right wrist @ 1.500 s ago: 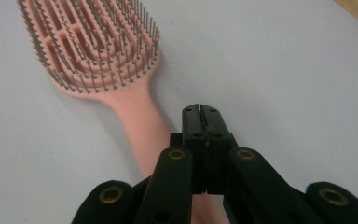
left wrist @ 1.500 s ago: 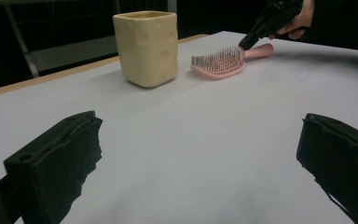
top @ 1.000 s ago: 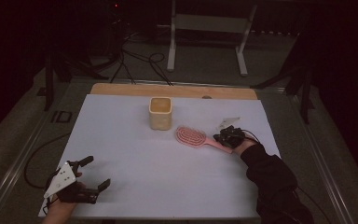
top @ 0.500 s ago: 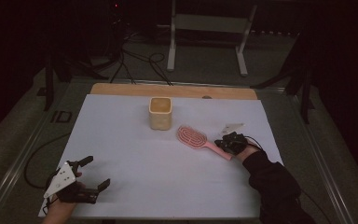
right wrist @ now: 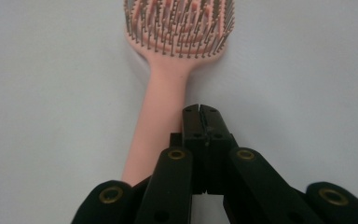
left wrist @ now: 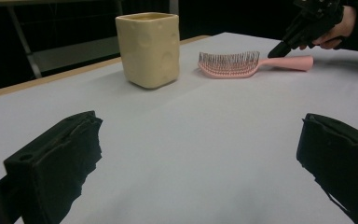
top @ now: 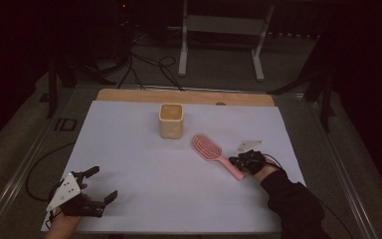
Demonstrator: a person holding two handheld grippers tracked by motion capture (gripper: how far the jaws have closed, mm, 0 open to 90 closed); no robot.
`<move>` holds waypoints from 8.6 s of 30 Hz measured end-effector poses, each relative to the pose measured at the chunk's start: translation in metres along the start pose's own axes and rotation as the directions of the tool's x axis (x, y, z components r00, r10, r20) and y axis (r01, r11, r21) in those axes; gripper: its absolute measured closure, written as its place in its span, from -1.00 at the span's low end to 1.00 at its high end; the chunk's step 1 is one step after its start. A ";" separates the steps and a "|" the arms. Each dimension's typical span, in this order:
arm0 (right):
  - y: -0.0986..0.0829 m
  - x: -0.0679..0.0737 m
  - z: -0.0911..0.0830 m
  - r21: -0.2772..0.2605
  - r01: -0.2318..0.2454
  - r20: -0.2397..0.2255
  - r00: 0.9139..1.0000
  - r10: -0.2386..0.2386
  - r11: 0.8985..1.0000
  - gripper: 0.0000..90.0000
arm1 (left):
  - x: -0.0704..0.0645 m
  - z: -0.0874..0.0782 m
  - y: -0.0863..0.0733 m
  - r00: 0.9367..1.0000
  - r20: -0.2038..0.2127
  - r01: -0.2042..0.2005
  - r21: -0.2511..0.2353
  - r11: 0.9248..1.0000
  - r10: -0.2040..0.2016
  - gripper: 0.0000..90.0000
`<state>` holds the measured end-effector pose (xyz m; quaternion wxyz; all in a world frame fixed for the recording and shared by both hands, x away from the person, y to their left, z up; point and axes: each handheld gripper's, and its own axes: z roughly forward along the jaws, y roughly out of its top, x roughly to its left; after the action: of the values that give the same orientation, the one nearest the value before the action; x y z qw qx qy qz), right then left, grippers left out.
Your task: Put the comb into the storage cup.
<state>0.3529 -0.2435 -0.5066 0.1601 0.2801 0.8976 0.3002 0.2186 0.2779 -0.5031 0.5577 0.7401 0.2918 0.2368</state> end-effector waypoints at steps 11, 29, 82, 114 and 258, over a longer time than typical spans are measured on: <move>-0.007 0.015 -0.006 -0.011 -0.010 -0.016 1.000 0.010 1.000 1.00 | 0.000 0.000 0.000 1.000 -0.001 -0.001 0.001 1.000 0.001 -1.00; -0.005 0.036 -0.009 -0.004 -0.004 -0.038 0.999 0.003 1.000 1.00 | -0.001 -0.001 0.000 1.000 -0.002 -0.009 0.002 1.000 0.009 -1.00; 0.040 0.054 -0.028 0.032 -0.190 0.073 0.980 0.188 0.981 -0.81 | -0.001 -0.001 0.000 1.000 -0.001 -0.003 0.004 1.000 0.003 -1.00; 0.064 0.039 0.022 0.275 -0.403 0.076 0.914 0.398 0.873 -0.81 | -0.002 -0.002 0.000 1.000 0.005 -0.007 0.006 1.000 0.007 -1.00; 0.210 0.031 -0.036 -0.455 -0.159 0.033 0.980 0.196 0.876 0.56 | 0.003 -0.001 -0.003 0.999 0.011 0.043 0.023 0.999 -0.044 -1.00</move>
<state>0.3969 -0.1017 -0.3507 0.2275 0.3281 0.7671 0.5021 0.2193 0.2810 -0.5052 0.5561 0.7412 0.3071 0.2169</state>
